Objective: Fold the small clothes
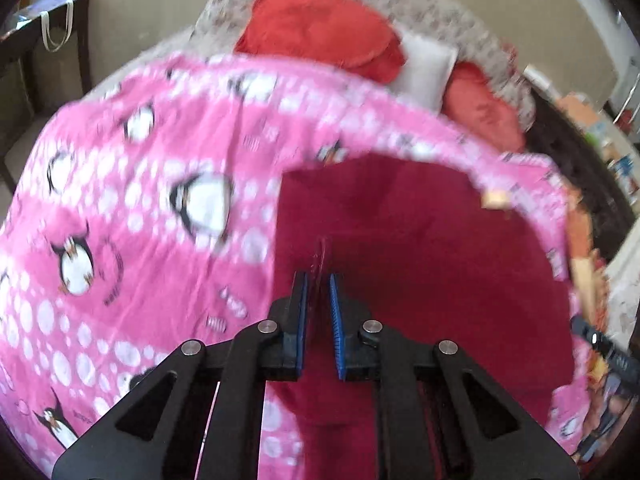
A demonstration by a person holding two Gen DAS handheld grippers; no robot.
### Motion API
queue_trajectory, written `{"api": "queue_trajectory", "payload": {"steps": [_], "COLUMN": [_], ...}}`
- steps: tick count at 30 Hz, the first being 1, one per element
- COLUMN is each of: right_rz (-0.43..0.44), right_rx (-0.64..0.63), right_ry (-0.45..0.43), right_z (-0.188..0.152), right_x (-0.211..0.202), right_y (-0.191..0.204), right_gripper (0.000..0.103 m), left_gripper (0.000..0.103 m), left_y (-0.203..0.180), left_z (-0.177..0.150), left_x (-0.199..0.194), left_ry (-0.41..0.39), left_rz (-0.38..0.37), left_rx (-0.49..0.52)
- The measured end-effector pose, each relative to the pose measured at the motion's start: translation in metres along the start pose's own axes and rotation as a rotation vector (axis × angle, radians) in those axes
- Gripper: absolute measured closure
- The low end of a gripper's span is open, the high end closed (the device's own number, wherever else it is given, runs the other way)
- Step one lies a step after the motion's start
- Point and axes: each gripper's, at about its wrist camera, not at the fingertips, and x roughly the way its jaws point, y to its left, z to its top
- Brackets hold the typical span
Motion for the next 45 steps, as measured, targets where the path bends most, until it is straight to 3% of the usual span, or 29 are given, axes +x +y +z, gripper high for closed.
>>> {"api": "queue_trajectory", "payload": {"steps": [2, 6, 9, 12, 14, 17, 18, 19, 20, 22, 26, 29, 30, 31, 32, 34, 36, 40, 42, 45], "right_rz": [-0.089, -0.081, -0.081, -0.099, -0.048, 0.099, 0.176, 0.197, 0.172, 0.126, -0.07, -0.099, -0.093, -0.083, -0.078, -0.012, 0.114, 0.236, 0.238, 0.157], "right_rx": [-0.019, 0.023, -0.024, 0.003, 0.072, 0.22, 0.259, 0.268, 0.24, 0.152, -0.034, -0.001, 0.018, 0.037, 0.061, 0.108, 0.112, 0.11, 0.103, 0.075], "right_ry": [0.072, 0.061, 0.037, 0.072, 0.082, 0.115, 0.123, 0.115, 0.091, 0.069, 0.013, 0.068, 0.05, 0.04, 0.039, 0.048, 0.069, 0.21, 0.231, 0.179], "right_z": [0.004, 0.004, -0.006, -0.019, -0.028, -0.043, -0.048, -0.051, -0.051, -0.048, -0.037, -0.042, -0.042, -0.043, -0.045, -0.055, -0.076, -0.134, -0.155, -0.173], "right_x": [0.029, 0.012, -0.016, -0.022, -0.018, -0.002, 0.004, 0.006, 0.003, -0.007, -0.024, -0.001, -0.006, -0.014, -0.024, -0.049, -0.068, -0.07, -0.063, -0.055], "right_y": [-0.004, -0.011, -0.007, -0.014, -0.024, -0.042, -0.045, -0.046, -0.043, -0.033, -0.013, -0.021, -0.023, -0.023, -0.023, -0.019, -0.006, 0.019, 0.027, 0.036], "right_gripper": [0.043, 0.043, 0.042, 0.038, 0.037, 0.039, 0.044, 0.064, 0.076, 0.086, 0.09, 0.09, 0.09, 0.078, 0.052, 0.037, 0.037, 0.037, 0.044, 0.078], "left_gripper": [0.093, 0.093, 0.08, 0.071, 0.071, 0.059, 0.058, 0.058, 0.058, 0.058, 0.058, 0.058, 0.058, 0.058, 0.058, 0.058, 0.058, 0.058, 0.058, 0.058], "left_y": [0.003, 0.009, 0.016, 0.015, 0.014, 0.017, 0.017, 0.016, 0.015, 0.015, 0.017, 0.014, 0.014, 0.015, 0.016, 0.019, 0.022, 0.029, 0.032, 0.034], "left_z": [-0.009, -0.016, -0.018, -0.022, -0.028, -0.046, -0.053, -0.06, -0.067, -0.08, -0.106, -0.124, -0.128, -0.131, -0.135, -0.144, -0.155, -0.173, -0.183, -0.19], "left_x": [0.011, -0.003, -0.014, -0.024, -0.03, -0.037, -0.039, -0.041, -0.042, -0.048, -0.064, -0.067, -0.068, -0.069, -0.072, -0.08, -0.089, -0.099, -0.103, -0.107], "left_ry": [0.037, 0.034, 0.061, 0.065, 0.067, 0.087, 0.099, 0.113, 0.13, 0.15, 0.161, 0.185, 0.192, 0.2, 0.209, 0.214, 0.21, 0.227, 0.237, 0.233], "left_rz": [-0.011, -0.049, -0.076, -0.07, -0.088, -0.112, -0.12, -0.123, -0.121, -0.116, -0.112, -0.096, -0.095, -0.098, -0.11, -0.133, -0.134, -0.155, -0.163, -0.16], "left_rx": [-0.013, -0.041, -0.053, -0.043, -0.048, -0.068, -0.069, -0.063, -0.051, -0.036, -0.02, 0.021, 0.023, 0.021, 0.013, 0.004, 0.009, -0.01, -0.02, -0.03]}}
